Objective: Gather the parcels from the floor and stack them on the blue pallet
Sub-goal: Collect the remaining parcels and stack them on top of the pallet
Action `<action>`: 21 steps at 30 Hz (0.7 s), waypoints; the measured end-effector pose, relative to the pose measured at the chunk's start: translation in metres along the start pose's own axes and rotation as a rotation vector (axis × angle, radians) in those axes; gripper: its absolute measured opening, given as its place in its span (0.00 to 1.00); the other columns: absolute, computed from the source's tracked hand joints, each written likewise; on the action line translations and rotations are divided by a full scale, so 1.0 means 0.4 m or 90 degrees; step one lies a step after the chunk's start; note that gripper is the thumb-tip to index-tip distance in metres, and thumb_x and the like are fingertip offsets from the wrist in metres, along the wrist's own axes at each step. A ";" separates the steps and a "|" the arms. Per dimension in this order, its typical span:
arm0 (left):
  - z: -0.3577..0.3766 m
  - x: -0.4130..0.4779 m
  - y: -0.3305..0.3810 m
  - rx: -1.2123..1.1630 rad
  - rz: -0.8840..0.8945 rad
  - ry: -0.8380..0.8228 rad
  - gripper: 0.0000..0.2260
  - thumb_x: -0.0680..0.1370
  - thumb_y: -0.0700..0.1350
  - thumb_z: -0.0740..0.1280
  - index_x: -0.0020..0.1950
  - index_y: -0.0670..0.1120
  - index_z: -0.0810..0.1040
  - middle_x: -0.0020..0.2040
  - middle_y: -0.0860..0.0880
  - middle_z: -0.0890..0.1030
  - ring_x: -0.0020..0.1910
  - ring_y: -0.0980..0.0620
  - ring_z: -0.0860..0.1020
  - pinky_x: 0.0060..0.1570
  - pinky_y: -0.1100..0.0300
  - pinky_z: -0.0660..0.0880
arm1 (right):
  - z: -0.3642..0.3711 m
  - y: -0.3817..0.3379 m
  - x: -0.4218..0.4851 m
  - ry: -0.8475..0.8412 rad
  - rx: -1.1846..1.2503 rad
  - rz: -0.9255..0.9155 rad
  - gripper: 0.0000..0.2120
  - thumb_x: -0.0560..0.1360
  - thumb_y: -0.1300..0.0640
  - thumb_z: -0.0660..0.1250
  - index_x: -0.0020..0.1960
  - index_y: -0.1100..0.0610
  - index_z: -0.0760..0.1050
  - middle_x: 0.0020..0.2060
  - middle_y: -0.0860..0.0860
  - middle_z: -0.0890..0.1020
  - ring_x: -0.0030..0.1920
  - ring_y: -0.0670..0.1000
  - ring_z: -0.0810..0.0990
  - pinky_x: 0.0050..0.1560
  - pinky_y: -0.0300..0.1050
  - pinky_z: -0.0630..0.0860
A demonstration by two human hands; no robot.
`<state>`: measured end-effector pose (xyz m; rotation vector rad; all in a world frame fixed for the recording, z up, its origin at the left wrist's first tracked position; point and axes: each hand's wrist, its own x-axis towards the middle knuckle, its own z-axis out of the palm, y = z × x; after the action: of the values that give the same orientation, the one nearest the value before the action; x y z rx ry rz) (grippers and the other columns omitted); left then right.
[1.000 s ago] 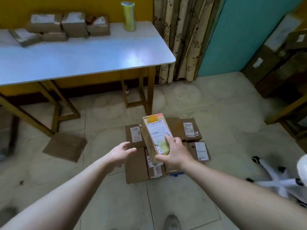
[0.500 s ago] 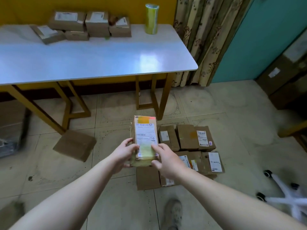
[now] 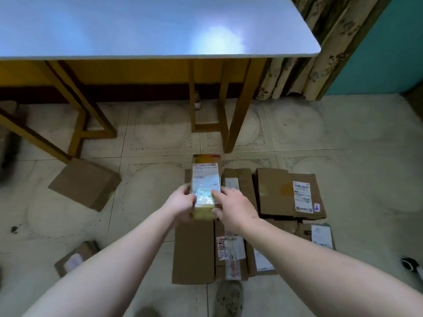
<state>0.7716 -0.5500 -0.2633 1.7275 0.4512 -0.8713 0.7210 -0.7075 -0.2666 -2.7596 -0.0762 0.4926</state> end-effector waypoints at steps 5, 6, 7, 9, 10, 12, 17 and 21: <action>0.036 0.212 -0.083 0.009 0.038 0.041 0.21 0.78 0.35 0.60 0.69 0.49 0.68 0.52 0.49 0.80 0.46 0.47 0.80 0.51 0.47 0.79 | 0.146 0.088 0.140 -0.013 -0.018 0.017 0.24 0.77 0.51 0.63 0.72 0.49 0.63 0.69 0.53 0.69 0.68 0.57 0.64 0.63 0.56 0.69; 0.043 0.249 -0.101 0.020 0.045 0.042 0.20 0.77 0.35 0.60 0.68 0.50 0.69 0.50 0.51 0.80 0.45 0.48 0.80 0.50 0.48 0.79 | 0.178 0.106 0.163 -0.014 -0.021 0.020 0.24 0.78 0.51 0.63 0.72 0.49 0.62 0.70 0.52 0.68 0.69 0.57 0.63 0.64 0.56 0.68; 0.048 0.284 -0.122 0.034 0.048 0.034 0.20 0.77 0.36 0.59 0.67 0.51 0.69 0.51 0.52 0.81 0.46 0.48 0.80 0.49 0.49 0.79 | 0.212 0.121 0.182 -0.019 -0.021 0.028 0.25 0.78 0.50 0.62 0.73 0.50 0.61 0.71 0.52 0.67 0.70 0.56 0.62 0.66 0.56 0.66; 0.056 0.352 -0.169 0.064 0.053 0.030 0.22 0.77 0.37 0.58 0.70 0.53 0.68 0.58 0.48 0.80 0.50 0.48 0.80 0.51 0.50 0.79 | 0.281 0.146 0.217 -0.030 -0.026 0.041 0.27 0.78 0.48 0.61 0.75 0.50 0.57 0.72 0.51 0.66 0.71 0.55 0.61 0.67 0.56 0.64; 0.057 0.379 -0.190 0.077 0.053 0.028 0.23 0.77 0.38 0.58 0.71 0.54 0.67 0.61 0.46 0.79 0.53 0.46 0.79 0.52 0.50 0.78 | 0.311 0.154 0.229 -0.035 -0.036 0.045 0.27 0.78 0.47 0.61 0.75 0.51 0.57 0.71 0.51 0.66 0.70 0.55 0.62 0.66 0.56 0.64; 0.065 0.422 -0.228 0.094 0.050 0.004 0.25 0.76 0.37 0.58 0.72 0.55 0.66 0.63 0.45 0.78 0.56 0.43 0.78 0.55 0.49 0.76 | 0.359 0.169 0.241 -0.038 -0.074 0.051 0.27 0.78 0.46 0.60 0.74 0.51 0.58 0.69 0.51 0.67 0.68 0.56 0.63 0.65 0.54 0.63; 0.097 0.473 -0.283 0.158 0.037 -0.102 0.27 0.77 0.32 0.58 0.74 0.51 0.63 0.66 0.47 0.75 0.60 0.46 0.76 0.60 0.50 0.74 | 0.428 0.194 0.250 -0.129 -0.143 0.107 0.25 0.76 0.53 0.63 0.71 0.51 0.60 0.68 0.54 0.64 0.67 0.58 0.60 0.64 0.53 0.60; 0.085 0.476 -0.271 0.253 0.021 -0.095 0.25 0.79 0.41 0.59 0.76 0.52 0.59 0.72 0.49 0.68 0.67 0.46 0.70 0.59 0.60 0.69 | 0.421 0.204 0.262 -0.181 -0.115 0.128 0.26 0.77 0.54 0.60 0.73 0.53 0.57 0.71 0.56 0.59 0.70 0.60 0.57 0.67 0.55 0.58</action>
<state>0.8121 -0.5692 -0.4804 2.0030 0.1550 -1.1123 0.7607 -0.7196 -0.4768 -2.8657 0.0955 0.9745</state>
